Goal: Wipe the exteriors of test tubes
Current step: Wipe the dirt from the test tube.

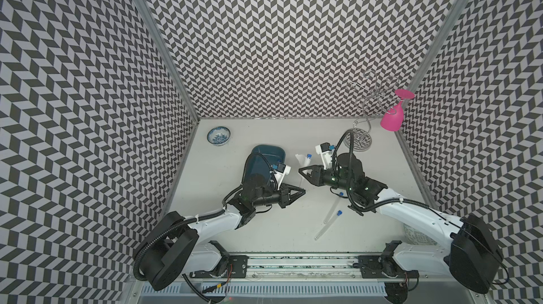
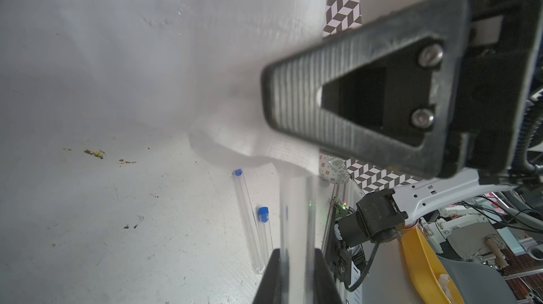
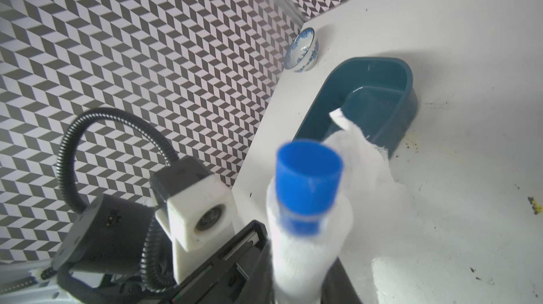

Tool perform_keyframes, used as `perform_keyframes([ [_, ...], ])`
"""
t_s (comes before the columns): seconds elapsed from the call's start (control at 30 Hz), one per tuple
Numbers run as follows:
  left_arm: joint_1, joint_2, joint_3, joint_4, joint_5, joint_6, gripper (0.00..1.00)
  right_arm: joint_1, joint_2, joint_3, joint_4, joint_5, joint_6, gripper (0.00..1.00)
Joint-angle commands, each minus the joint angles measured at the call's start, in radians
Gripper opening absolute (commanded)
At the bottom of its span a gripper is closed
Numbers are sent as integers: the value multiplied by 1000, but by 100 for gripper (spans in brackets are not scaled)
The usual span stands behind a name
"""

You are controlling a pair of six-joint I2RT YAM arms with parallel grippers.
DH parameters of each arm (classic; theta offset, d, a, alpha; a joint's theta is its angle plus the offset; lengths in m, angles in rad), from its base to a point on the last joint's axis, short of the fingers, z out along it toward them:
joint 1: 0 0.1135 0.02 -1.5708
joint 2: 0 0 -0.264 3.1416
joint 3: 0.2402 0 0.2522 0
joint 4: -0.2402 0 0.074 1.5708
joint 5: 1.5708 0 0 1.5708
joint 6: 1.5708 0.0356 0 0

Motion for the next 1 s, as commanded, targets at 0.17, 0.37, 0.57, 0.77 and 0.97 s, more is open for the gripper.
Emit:
perform_keyframes([
  [0.17,-8,-46,2,27,-15,-33,12,1,39,60,-39,5,-75,26],
  [0.37,-5,-45,4,32,-30,-35,12,57,22,-42,5,-6,-34,26],
  [0.57,1,-31,9,36,-31,-39,12,110,13,-105,32,10,-2,26],
  [0.77,2,-26,6,41,-29,-45,12,106,29,-35,-37,57,-47,27],
  [0.97,4,-42,-6,36,-36,-42,12,92,34,62,-102,75,-88,43],
])
